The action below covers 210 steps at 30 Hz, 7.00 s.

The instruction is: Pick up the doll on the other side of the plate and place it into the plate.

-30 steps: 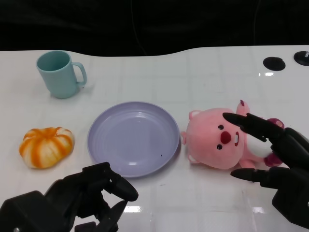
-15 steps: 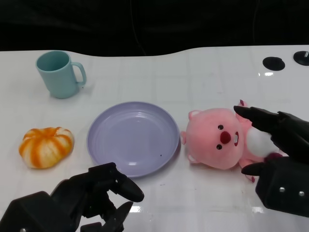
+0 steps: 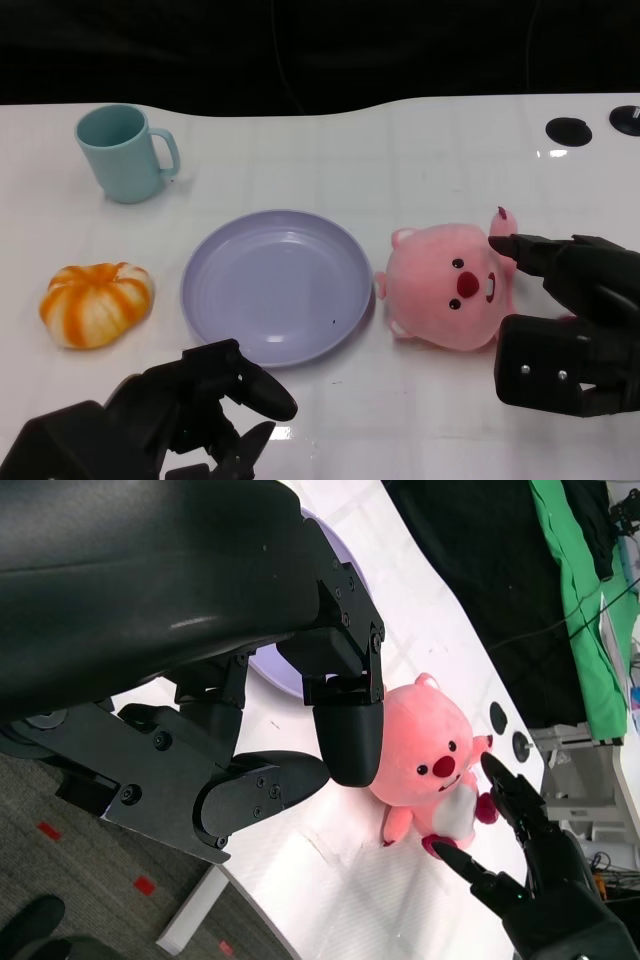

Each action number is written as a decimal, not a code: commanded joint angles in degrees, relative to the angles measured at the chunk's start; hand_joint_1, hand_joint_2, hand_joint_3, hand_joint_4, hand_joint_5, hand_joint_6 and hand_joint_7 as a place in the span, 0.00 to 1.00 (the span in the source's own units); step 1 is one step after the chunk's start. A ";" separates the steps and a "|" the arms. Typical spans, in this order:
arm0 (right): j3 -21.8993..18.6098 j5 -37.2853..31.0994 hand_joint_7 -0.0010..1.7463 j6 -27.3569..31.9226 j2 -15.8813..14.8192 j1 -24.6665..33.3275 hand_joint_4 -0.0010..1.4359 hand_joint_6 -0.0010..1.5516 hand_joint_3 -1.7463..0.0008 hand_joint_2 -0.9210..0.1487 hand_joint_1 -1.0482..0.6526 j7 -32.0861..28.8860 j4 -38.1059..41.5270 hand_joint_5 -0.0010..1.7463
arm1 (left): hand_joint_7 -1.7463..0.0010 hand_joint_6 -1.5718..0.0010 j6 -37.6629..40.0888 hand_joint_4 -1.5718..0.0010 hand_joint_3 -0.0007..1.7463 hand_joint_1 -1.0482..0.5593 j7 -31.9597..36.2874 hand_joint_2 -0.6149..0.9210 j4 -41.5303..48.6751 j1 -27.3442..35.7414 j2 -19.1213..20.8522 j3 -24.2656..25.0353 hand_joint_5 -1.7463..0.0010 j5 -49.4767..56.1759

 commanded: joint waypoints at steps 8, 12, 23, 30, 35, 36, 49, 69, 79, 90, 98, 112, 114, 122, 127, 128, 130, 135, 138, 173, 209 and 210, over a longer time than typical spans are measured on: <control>0.02 1.67 0.02 0.79 2.51 -4.70 0.02 0.16 0.94 0.00 0.21 -1.36 7.20 0.21 | 0.24 0.62 -0.33 0.64 0.45 0.52 -0.46 0.89 -1.31 0.41 1.25 0.00 0.02 -0.11; 0.72 1.99 0.03 2.03 3.92 -6.64 0.04 0.19 0.93 0.00 0.22 -1.01 8.86 0.22 | 0.23 0.62 0.96 0.64 0.44 0.52 -0.21 0.89 -1.82 0.36 1.06 0.01 0.02 -0.26; 9.37 -2.52 0.02 5.46 6.12 -14.92 0.13 0.25 0.96 0.00 0.23 4.58 19.57 0.18 | 0.23 0.62 0.89 0.64 0.46 0.52 -0.25 0.88 -2.31 0.77 1.10 -0.04 0.01 -0.19; 12.74 -3.37 0.02 3.95 9.83 -20.86 0.17 0.27 0.97 0.00 0.21 1.49 33.50 0.17 | 0.23 0.62 0.12 0.63 0.46 0.52 -0.28 0.88 -2.87 1.54 1.34 -0.03 0.02 0.00; 15.77 -4.74 0.03 -0.39 10.45 -23.88 0.22 0.33 0.98 0.00 0.21 -2.20 41.20 0.18 | 0.23 0.62 0.89 0.64 0.46 0.51 -0.18 0.87 -3.77 2.03 1.20 0.14 0.02 -0.37; 16.22 -4.88 0.04 -1.15 10.50 -24.31 0.23 0.35 0.98 0.00 0.21 -2.86 42.30 0.18 | 0.23 0.62 0.99 0.64 0.46 0.51 -0.14 0.87 -3.91 2.10 1.23 0.10 0.02 -0.29; 16.82 -3.62 0.00 -16.59 12.24 -26.87 0.60 0.72 0.90 0.00 0.43 -20.44 55.97 0.63 | 0.25 0.61 0.12 0.64 0.45 0.50 0.04 0.88 -5.02 3.01 1.75 -0.11 0.02 0.35; 7.08 4.88 0.70 -19.25 11.24 -23.14 0.62 0.58 0.62 0.20 0.49 -30.60 48.70 1.00 | 0.25 0.60 -1.40 0.65 0.47 0.50 -0.37 0.86 -3.89 3.14 2.03 0.36 0.03 0.22; 0.52 10.00 1.00 -21.70 10.56 -22.50 0.68 0.51 0.21 0.52 0.50 -31.74 43.72 1.00 | 0.25 0.60 -1.84 0.66 0.44 0.49 -0.33 0.88 -2.56 2.40 1.89 0.63 0.03 -0.01; -0.34 11.52 1.00 -22.63 12.11 -21.31 0.68 0.51 0.21 0.56 0.52 -30.34 38.20 1.00 | 0.23 0.61 -2.27 0.66 0.44 0.50 -0.37 0.88 -2.53 2.86 2.29 0.24 0.03 0.52; 0.79 11.88 1.00 -22.59 16.68 -24.70 0.68 0.50 0.19 0.57 0.51 -28.23 36.81 1.00 | 0.23 0.61 -1.21 0.64 0.44 0.52 0.40 0.89 -2.46 3.35 1.60 -1.20 0.03 0.78; 3.57 11.11 1.00 -21.30 25.49 -33.80 0.68 0.50 0.19 0.59 0.50 -25.07 42.11 1.00 | 0.21 0.62 -0.36 0.62 0.41 0.51 1.42 0.90 -2.24 3.07 -0.14 -3.82 0.03 2.79; 4.49 10.53 1.00 -21.02 26.66 -34.84 0.69 0.51 0.19 0.60 0.50 -25.27 43.43 1.00 | 0.21 0.62 -0.32 0.62 0.41 0.51 1.64 0.90 -2.13 3.04 -0.49 -4.16 0.03 3.09; 7.14 9.78 0.66 -20.96 29.09 -36.98 0.65 0.58 0.29 0.59 0.50 -22.68 47.35 1.00 | 0.22 0.62 -0.15 0.62 0.44 0.52 2.59 0.89 -1.82 2.74 -1.41 -5.28 0.03 3.40; 8.50 10.21 0.11 -21.32 28.05 -37.15 0.49 0.58 0.82 0.14 0.45 -16.60 47.61 0.78 | 0.23 0.61 -0.37 0.62 0.46 0.52 2.56 0.88 -1.32 2.07 -1.34 -5.70 0.03 4.03; 8.81 10.00 0.06 -21.01 27.82 -37.12 0.46 0.56 0.87 0.10 0.43 -15.46 47.41 0.73 | 0.23 0.61 -0.44 0.62 0.46 0.52 2.56 0.88 -1.19 2.01 -1.47 -5.64 0.03 3.98; 9.96 8.82 0.02 -20.23 27.00 -37.16 0.36 0.52 0.92 0.06 0.40 -13.13 46.88 0.61 | 0.23 0.61 -0.44 0.62 0.45 0.52 2.58 0.88 -0.93 1.91 -1.86 -5.37 0.03 3.64; 11.75 7.17 0.00 -18.62 25.07 -36.74 0.17 0.33 0.93 0.00 0.28 -8.24 44.55 0.26 | 0.24 0.61 -0.39 0.62 0.47 0.53 2.39 0.87 -0.52 1.79 -2.30 -4.79 0.04 3.18; 12.01 7.25 0.00 -17.58 24.38 -36.20 0.12 0.26 0.91 0.00 0.25 -6.02 42.94 0.24 | 0.23 0.61 -1.09 0.62 0.47 0.53 2.04 0.87 0.10 1.57 -1.71 -4.60 0.04 3.52; -4.80 20.24 0.26 -17.77 13.99 -3.45 0.43 0.54 0.88 0.03 0.50 -6.75 -4.77 0.74 | 0.24 0.60 -7.06 0.63 0.52 0.53 1.58 0.83 2.37 2.55 -0.54 -2.99 0.05 2.76; -10.72 23.81 0.84 -20.65 4.93 16.63 0.64 0.56 0.14 0.67 0.63 -2.57 -11.07 1.00 | 0.30 0.61 -4.63 0.60 0.50 0.52 0.05 0.83 1.27 1.54 0.66 0.43 0.08 0.84; -10.56 23.53 0.85 -20.52 4.92 16.48 0.64 0.56 0.14 0.67 0.62 -2.76 -11.08 1.00 | 0.30 0.61 -4.67 0.61 0.51 0.53 0.02 0.83 1.26 1.57 0.72 0.44 0.08 0.92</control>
